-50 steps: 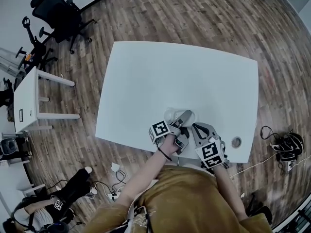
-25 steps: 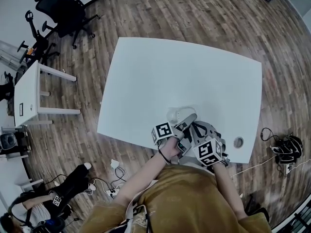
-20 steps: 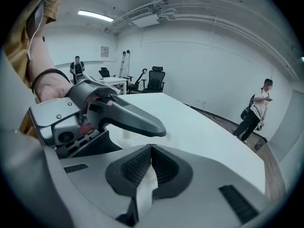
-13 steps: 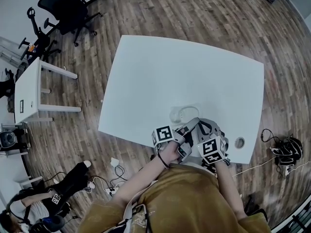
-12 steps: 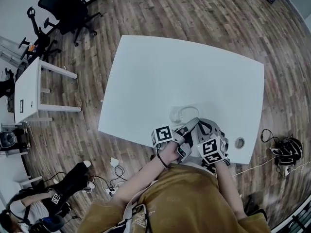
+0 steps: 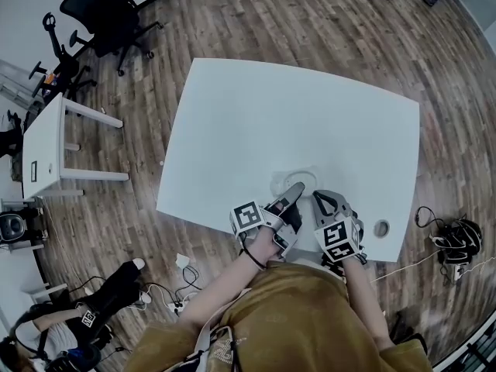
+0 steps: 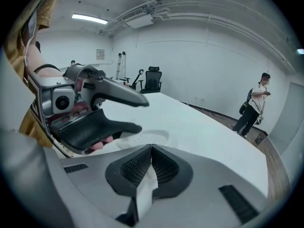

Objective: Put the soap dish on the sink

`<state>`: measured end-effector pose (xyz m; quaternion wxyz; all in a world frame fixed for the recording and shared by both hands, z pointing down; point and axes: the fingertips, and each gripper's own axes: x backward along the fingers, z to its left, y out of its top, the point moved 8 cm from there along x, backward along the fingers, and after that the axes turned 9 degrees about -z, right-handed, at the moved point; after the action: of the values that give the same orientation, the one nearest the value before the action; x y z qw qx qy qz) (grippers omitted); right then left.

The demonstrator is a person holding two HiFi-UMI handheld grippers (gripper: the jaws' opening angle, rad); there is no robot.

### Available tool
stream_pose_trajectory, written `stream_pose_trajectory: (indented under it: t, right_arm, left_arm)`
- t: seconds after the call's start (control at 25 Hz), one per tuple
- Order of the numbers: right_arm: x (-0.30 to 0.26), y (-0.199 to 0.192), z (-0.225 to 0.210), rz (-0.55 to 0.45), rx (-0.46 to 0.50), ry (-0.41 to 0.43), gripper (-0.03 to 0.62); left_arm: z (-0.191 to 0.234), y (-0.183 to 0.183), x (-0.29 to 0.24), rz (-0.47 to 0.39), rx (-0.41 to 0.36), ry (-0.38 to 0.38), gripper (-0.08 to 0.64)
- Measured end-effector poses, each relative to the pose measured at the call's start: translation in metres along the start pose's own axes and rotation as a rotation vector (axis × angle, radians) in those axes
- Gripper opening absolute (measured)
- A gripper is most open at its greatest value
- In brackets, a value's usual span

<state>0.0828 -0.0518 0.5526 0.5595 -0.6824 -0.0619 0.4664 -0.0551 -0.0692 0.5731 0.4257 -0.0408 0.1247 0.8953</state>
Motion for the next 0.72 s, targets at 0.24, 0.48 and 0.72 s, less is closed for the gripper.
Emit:
stream_pose_trajectory:
  t: [0.24,0.48,0.72]
  right_arm:
    - [0.007,0.001,-0.005,-0.033,-0.024,-0.03,0.006]
    - [0.017,0.001,-0.009,-0.052,-0.063,-0.06,0.006]
    - [0.03,-0.003,-0.014,-0.059,-0.078,-0.091,0.006]
  left_arm:
    - [-0.009,0.011,0.005,-0.021,-0.151,-0.014,0.006]
    - [-0.028,0.029,0.011,-0.052,-0.543,0.04,0.006]
    - [-0.082,0.03,0.02,-0.062,-1.435,0.088,0.006]
